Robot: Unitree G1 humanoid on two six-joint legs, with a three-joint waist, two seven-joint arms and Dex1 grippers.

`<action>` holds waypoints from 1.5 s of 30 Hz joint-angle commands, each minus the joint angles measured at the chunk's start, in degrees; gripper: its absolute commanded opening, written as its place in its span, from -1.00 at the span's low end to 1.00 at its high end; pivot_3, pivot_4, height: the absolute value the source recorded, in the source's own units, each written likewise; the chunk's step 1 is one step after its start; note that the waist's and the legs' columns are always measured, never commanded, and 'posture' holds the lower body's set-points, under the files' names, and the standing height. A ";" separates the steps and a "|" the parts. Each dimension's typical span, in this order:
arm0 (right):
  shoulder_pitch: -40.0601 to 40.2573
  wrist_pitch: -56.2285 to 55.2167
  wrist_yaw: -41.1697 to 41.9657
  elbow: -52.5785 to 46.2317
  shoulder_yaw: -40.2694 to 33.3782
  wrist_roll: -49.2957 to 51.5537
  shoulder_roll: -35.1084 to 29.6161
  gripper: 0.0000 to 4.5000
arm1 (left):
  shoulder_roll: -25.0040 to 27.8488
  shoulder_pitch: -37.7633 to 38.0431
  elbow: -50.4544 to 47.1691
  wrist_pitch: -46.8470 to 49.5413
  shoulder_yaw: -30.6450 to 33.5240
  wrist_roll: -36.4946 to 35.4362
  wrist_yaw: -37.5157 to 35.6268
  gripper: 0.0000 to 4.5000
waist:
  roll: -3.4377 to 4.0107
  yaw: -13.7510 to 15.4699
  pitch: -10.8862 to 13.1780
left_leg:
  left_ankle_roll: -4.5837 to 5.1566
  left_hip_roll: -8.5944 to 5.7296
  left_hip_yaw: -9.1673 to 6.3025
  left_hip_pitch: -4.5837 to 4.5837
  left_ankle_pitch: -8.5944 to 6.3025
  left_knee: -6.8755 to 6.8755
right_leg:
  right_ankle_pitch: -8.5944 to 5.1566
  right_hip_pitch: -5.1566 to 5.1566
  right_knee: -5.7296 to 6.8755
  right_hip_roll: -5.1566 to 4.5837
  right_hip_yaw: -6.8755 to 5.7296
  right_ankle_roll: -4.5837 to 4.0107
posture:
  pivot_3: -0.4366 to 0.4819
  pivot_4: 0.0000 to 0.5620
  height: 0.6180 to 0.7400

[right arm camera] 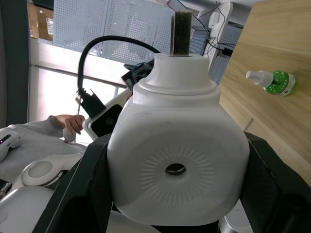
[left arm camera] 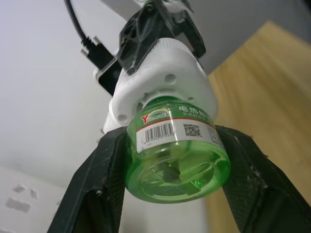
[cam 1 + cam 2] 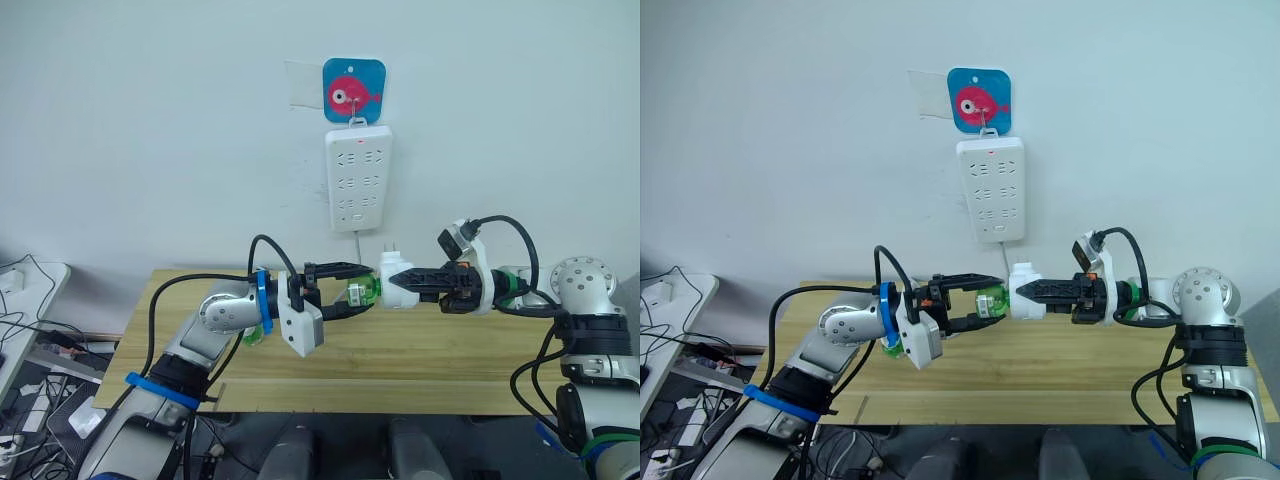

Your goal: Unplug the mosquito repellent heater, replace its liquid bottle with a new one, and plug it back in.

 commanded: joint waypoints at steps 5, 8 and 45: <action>1.37 -0.63 4.32 -6.41 0.90 -0.57 -2.90 0.32 | 5.80 -3.02 -21.63 52.61 4.30 -39.49 0.23 0.04 | 0.00 -0.08 0.00 | 0.04 -0.01 -0.23 -0.08 0.02 0.06 | -0.01 0.01 0.02 0.20 -0.20 0.01 | -0.09 -0.45 1.00; 1.36 -0.68 5.40 -7.34 1.35 -0.78 -3.59 0.32 | 8.58 -4.64 -22.04 72.62 7.69 -59.72 4.08 0.04 | -0.01 -0.19 0.01 | 0.05 0.00 -0.35 -0.08 0.02 0.08 | -0.03 0.05 0.02 0.27 -0.28 0.05 | -0.09 -0.44 1.00; 1.66 -52.31 1.07 40.09 22.44 -56.84 -18.15 0.32 | 7.05 9.36 -21.65 96.38 24.41 -76.87 11.81 0.04 | -0.02 0.01 0.68 | 0.02 0.01 0.35 0.19 0.03 -0.04 | -0.06 0.13 -0.06 -0.03 0.25 0.02 | 0.02 -0.28 1.00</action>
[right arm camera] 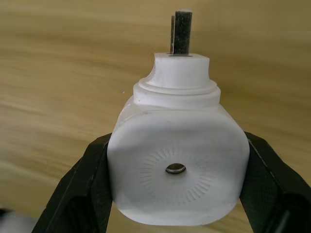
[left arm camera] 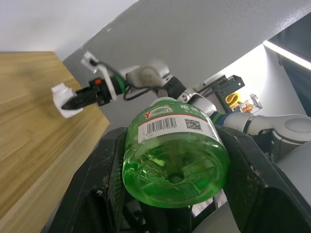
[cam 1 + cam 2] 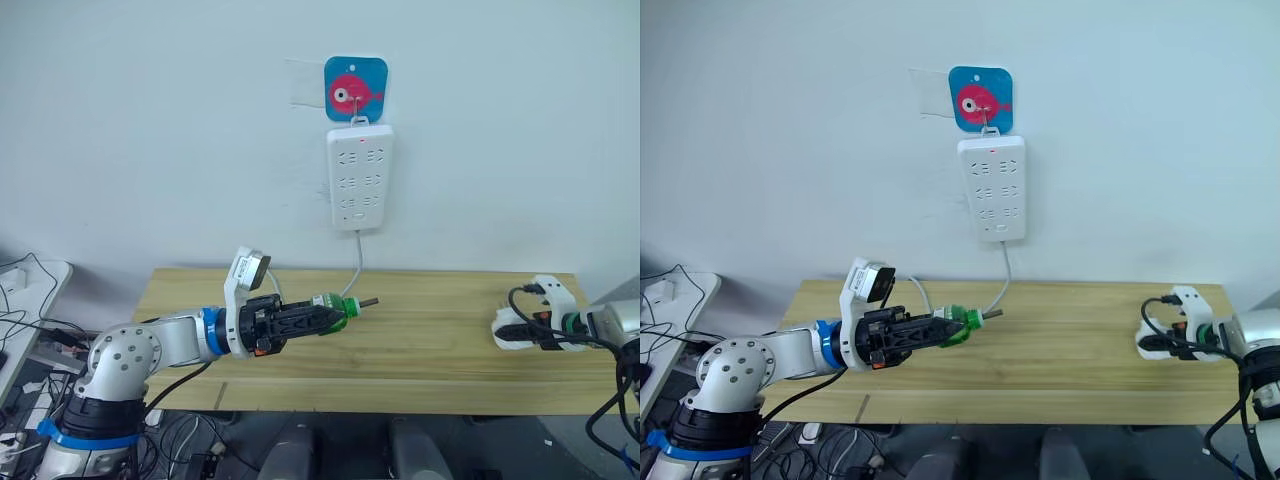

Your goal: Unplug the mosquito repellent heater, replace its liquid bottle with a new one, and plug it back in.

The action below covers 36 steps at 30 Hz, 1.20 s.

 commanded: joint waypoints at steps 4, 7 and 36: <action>-6.57 -10.12 -2.40 14.52 -1.21 -9.01 2.84 0.32 | 0.13 1.72 -3.80 -0.52 2.32 -0.32 0.14 0.04 | -0.36 0.00 0.53 | 0.04 0.02 0.28 0.40 -0.02 -0.07 | 0.00 0.20 -0.02 0.07 0.41 0.00 | 0.04 -0.26 1.00; -8.29 -11.36 -2.08 17.96 -1.95 -11.15 3.92 0.32 | 0.13 2.40 -4.50 -0.51 2.42 -0.19 0.29 0.04 | -0.54 0.13 0.64 | 0.06 0.01 0.29 0.44 -0.04 -0.06 | 0.00 0.26 -0.04 0.08 0.53 0.01 | 0.05 -0.25 1.00; -7.38 15.76 14.51 -21.92 -17.53 -1.35 -1.83 0.98 | -6.93 1.16 -3.38 -9.29 -0.53 15.92 -4.89 0.04 | -0.28 -0.75 0.91 | 0.09 0.08 0.44 0.47 -0.08 -0.09 | 0.00 0.27 -0.15 0.08 0.58 0.05 | -0.24 -0.34 1.00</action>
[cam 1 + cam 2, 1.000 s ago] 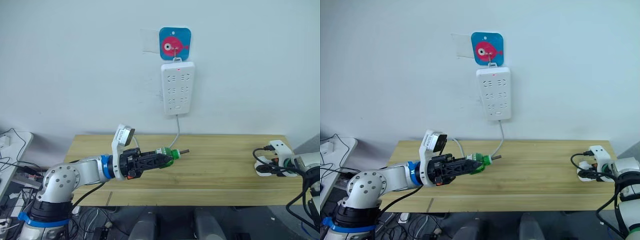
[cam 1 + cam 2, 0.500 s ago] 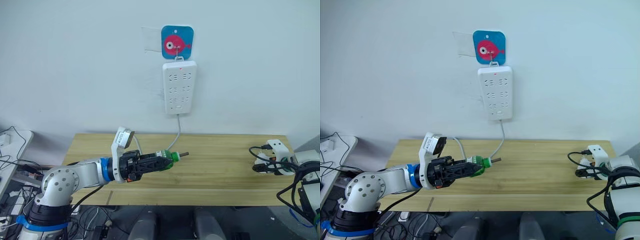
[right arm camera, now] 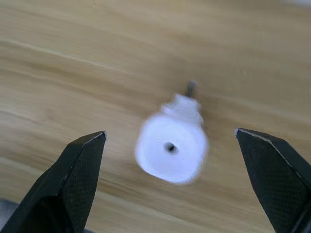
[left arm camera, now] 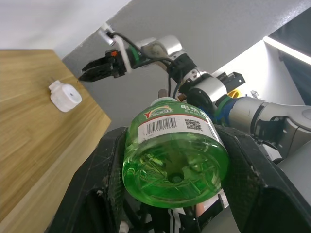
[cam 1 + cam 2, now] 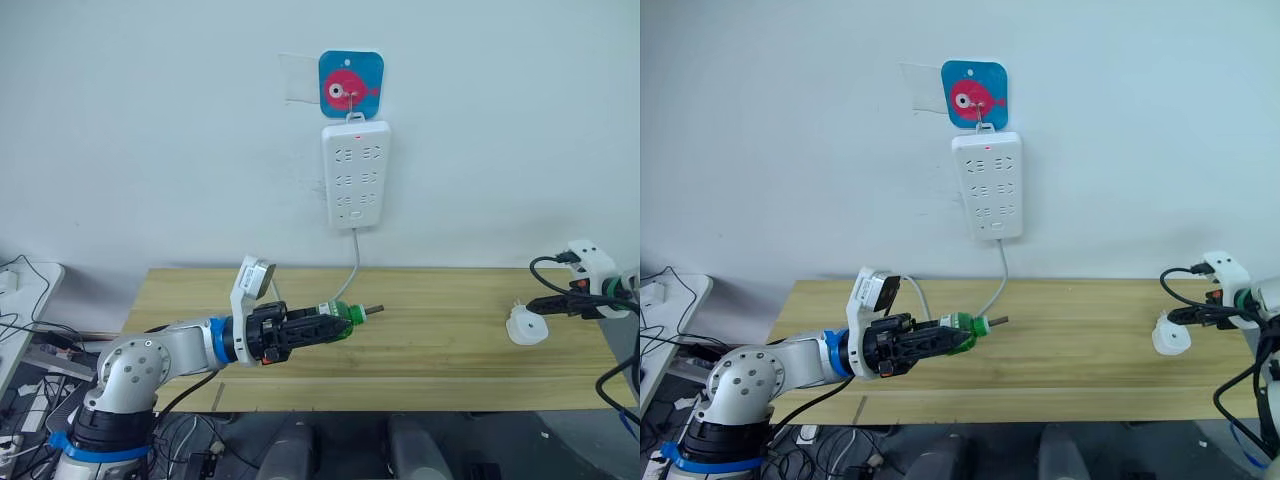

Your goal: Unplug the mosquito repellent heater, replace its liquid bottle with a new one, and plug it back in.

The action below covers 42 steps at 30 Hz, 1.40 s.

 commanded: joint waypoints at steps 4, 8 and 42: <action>6.58 30.64 -8.48 -32.68 -28.58 21.47 18.44 0.98 | -8.16 -1.54 -0.07 -18.12 -2.95 18.66 1.18 0.04 | -0.01 0.15 -0.01 | -0.02 0.08 -0.08 -0.02 0.00 0.03 | 0.05 0.06 -0.10 0.05 0.02 0.03 | -0.29 -0.35 1.00; 9.21 40.09 -21.14 -44.77 -43.97 33.45 37.64 0.98 | -11.90 -1.69 1.06 -28.19 -6.39 30.49 2.14 0.04 | 0.02 0.81 -0.02 | -0.08 0.02 -0.28 -0.25 0.02 -0.01 | 0.07 -0.11 -0.13 0.02 -0.03 0.02 | -0.29 -0.37 1.00; 18.93 17.99 -81.92 -50.04 -30.11 89.85 55.87 -0.11 | -21.71 -5.32 7.40 -44.98 -14.88 50.41 1.25 0.04 | 0.21 -1.16 -0.14 | 0.04 0.00 -0.04 -0.60 0.02 0.07 | 0.23 -0.71 0.24 0.43 0.15 0.16 | -0.24 -0.44 1.00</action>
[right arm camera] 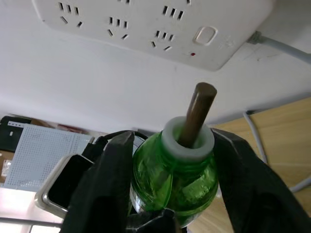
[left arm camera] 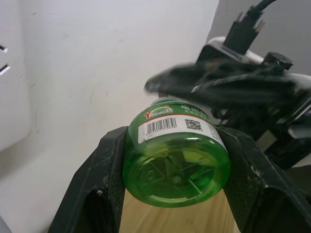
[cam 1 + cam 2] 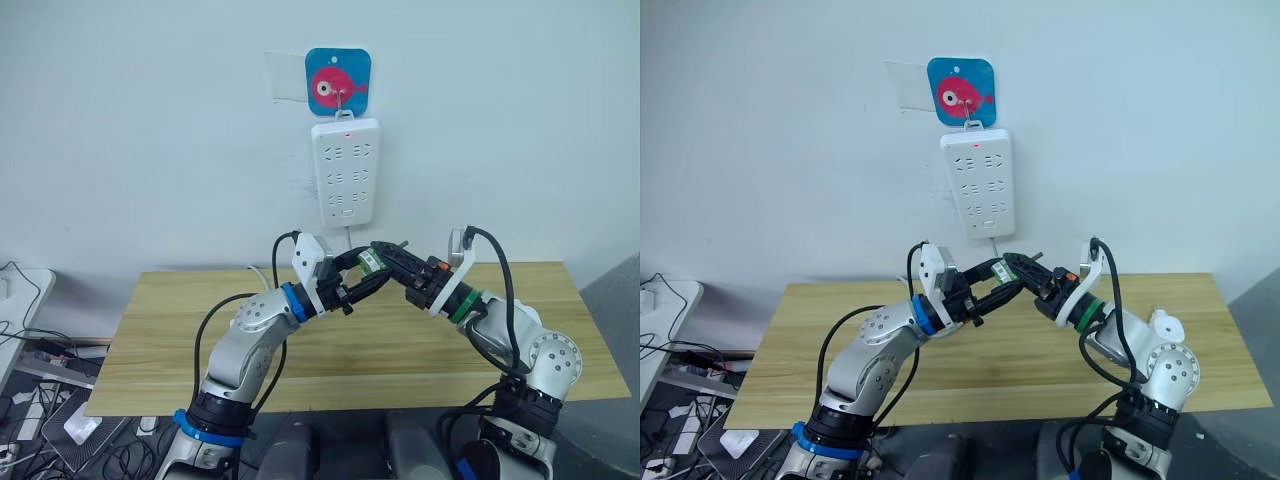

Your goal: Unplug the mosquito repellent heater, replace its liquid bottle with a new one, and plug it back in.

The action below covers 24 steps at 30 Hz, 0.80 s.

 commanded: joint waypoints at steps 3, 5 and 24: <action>1.66 -8.61 -2.83 -1.12 5.94 8.70 -4.17 -0.11 | -0.29 0.16 -1.78 -1.14 -0.24 0.16 -0.47 0.04 | 0.00 -0.01 0.00 | 0.01 0.05 0.00 0.01 0.01 0.00 | 0.00 0.01 0.00 0.05 0.00 0.00 | -0.24 -0.44 1.00; 2.28 -11.07 -3.35 -1.23 7.88 10.48 -5.96 -0.11 | -0.19 0.29 -1.93 -1.10 -0.19 0.03 -0.64 0.04 | 0.00 -0.01 0.00 | 0.01 0.08 0.00 0.00 0.01 0.00 | 0.00 0.01 0.00 0.09 0.01 0.00 | -0.24 -0.44 1.00; 4.62 -25.91 -5.35 -2.66 17.94 19.58 -15.53 0.50 | 0.01 -0.44 -1.64 -1.32 0.01 0.05 -1.16 0.04 | 0.00 0.01 0.00 | 0.02 0.19 0.04 0.00 0.01 0.02 | 0.01 0.03 -0.02 0.20 0.04 0.01 | -0.25 -0.41 1.00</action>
